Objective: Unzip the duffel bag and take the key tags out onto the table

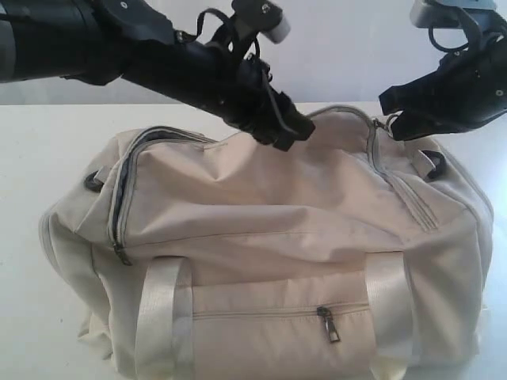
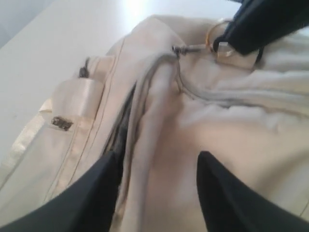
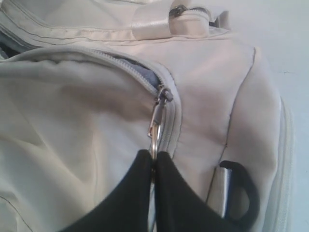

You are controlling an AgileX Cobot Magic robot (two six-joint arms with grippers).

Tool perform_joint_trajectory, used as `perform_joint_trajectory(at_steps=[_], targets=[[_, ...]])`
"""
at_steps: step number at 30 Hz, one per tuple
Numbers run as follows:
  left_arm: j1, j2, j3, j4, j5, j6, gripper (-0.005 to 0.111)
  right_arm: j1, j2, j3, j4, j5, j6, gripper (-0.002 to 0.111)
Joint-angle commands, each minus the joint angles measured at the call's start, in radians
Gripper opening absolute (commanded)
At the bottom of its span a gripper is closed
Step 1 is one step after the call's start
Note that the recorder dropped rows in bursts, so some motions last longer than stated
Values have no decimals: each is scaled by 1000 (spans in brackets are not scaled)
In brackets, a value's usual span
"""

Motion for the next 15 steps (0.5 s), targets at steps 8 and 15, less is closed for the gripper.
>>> perform_joint_trajectory(at_steps=[8,15], targets=[[-7,164,-375,355,366,-443,55,-6,-10,4,8,-6,-12,0],[-47,224,-437,339,253,-441,55,-6,-10,4,8,-1,-19,0]])
